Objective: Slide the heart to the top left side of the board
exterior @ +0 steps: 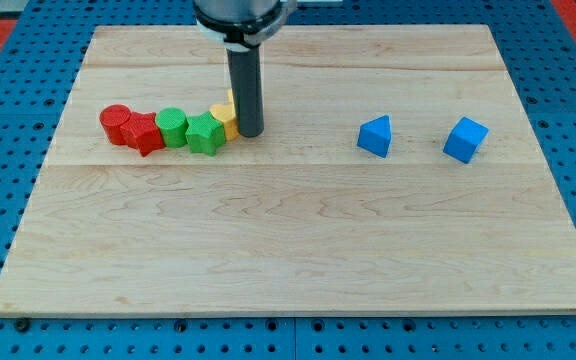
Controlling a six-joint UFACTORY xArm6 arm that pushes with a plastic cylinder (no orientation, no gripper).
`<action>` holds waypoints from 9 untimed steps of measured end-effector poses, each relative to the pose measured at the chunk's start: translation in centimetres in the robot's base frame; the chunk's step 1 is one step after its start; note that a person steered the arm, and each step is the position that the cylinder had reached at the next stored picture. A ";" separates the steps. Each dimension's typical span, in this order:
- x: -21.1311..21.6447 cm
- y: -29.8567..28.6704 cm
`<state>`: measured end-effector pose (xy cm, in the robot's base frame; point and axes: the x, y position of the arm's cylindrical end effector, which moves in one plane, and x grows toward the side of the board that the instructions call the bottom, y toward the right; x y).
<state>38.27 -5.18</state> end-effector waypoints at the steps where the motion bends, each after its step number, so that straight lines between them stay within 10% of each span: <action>1: -1.9 -0.6; 9: -8.5 -10.5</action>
<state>29.82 -15.65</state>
